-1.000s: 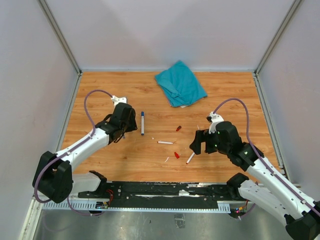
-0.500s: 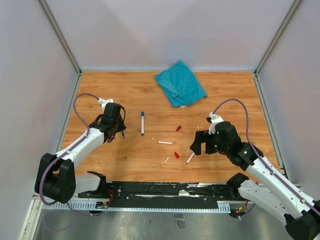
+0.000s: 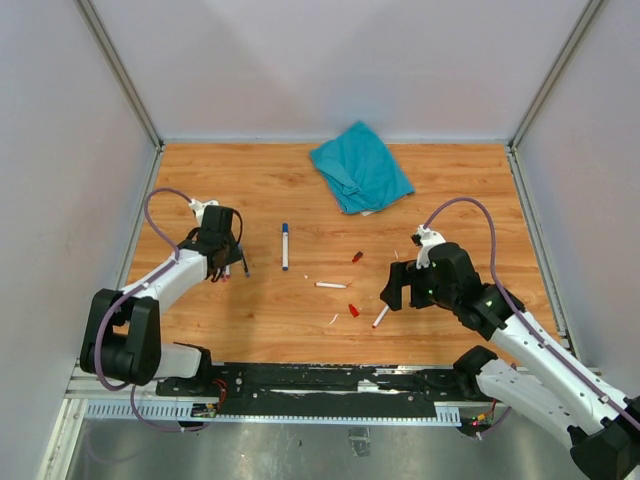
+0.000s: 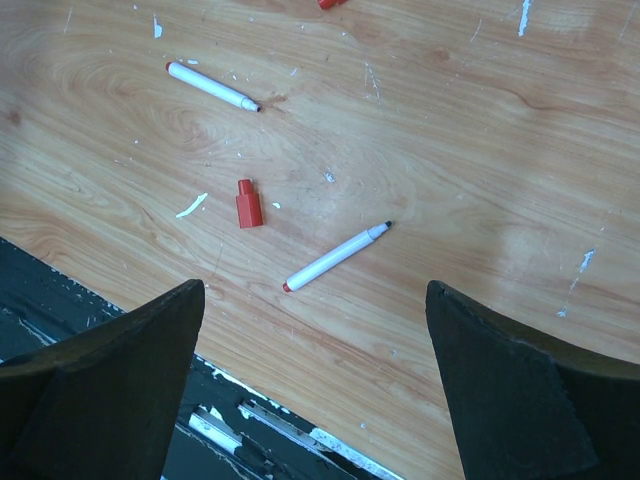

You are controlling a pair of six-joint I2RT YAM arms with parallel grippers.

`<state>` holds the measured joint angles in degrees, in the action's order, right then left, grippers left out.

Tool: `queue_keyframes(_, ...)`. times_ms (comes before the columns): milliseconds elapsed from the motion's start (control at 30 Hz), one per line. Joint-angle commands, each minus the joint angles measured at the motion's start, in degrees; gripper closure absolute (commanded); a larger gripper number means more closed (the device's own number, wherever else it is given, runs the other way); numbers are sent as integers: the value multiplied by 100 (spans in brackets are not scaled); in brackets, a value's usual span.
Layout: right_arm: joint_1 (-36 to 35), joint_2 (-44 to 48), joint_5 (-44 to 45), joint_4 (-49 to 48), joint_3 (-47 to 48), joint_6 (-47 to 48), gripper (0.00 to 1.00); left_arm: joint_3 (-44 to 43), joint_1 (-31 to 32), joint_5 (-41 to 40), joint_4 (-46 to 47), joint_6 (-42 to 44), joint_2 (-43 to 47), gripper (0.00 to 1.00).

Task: Insert the pens into the pen caps
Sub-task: Pick up the pen from the center of the board.

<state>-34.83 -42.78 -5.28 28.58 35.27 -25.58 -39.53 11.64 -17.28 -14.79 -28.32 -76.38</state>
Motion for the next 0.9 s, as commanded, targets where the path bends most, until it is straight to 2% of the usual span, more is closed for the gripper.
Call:
queue_keyframes(0, 72, -44, -4, 44, 94, -7, 9, 117, -174, -32, 268, 197, -88, 68)
queue_keyframes(233, 65, -77, -77, 36, 85, -17, 9, 142, -241, 148, 409, 313, -263, 69)
queue_keyframes(867, 67, -129, -236, -10, 81, -8, 10, 134, -257, 10, 476, 377, -606, 71)
